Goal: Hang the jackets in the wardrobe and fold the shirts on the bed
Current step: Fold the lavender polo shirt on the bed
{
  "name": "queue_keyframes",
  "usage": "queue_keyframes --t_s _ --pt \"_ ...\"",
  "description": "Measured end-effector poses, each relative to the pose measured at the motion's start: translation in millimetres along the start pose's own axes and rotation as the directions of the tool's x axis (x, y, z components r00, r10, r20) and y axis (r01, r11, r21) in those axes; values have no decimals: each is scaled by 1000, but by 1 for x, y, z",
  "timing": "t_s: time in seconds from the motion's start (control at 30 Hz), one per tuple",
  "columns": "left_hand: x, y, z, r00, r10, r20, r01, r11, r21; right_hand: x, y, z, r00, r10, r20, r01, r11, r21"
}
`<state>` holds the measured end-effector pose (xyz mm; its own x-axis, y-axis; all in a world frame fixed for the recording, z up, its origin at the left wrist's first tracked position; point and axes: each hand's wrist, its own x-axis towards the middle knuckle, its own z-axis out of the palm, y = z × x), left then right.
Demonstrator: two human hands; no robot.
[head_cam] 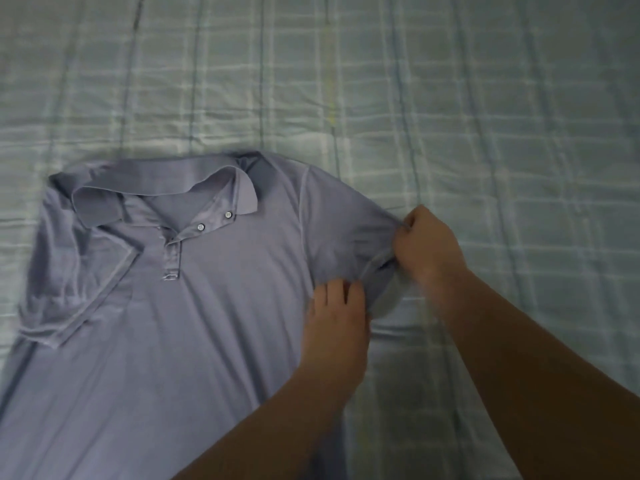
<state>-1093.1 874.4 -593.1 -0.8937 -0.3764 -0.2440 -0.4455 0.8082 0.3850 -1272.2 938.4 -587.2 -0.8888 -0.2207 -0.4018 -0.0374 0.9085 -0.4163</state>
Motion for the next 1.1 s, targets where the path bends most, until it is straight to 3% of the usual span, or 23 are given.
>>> queue_keyframes --t_s 0.1,0.17,0.23,0.43,0.57,0.7,0.87,1.1 --pt "2 6 3 1000 -18 6 18 1000 -2 7 4 -13 996 -25 -87 34 994 105" --pt "2 14 1 998 -38 58 44 992 -118 13 8 -20 992 -19 -128 36 991 130" --pt "1 24 4 990 -66 123 89 977 -194 19 16 -21 992 1 -128 15 992 124" --pt "6 31 4 977 -151 150 181 960 -212 22 27 -13 993 28 -112 -17 995 95" --pt "-4 24 -14 993 -115 34 120 957 -264 12 13 -14 991 40 -131 -12 978 208" --pt "-23 4 -38 965 -261 31 241 833 -498 -16 -23 -16 992 25 -127 23 930 366" --pt "-36 -52 -52 869 -484 105 372 498 -783 -52 -97 15 984 -94 -150 152 882 446" --pt "-51 -139 -55 817 -548 181 466 443 -766 -81 -178 106 963 -266 -35 257 877 406"
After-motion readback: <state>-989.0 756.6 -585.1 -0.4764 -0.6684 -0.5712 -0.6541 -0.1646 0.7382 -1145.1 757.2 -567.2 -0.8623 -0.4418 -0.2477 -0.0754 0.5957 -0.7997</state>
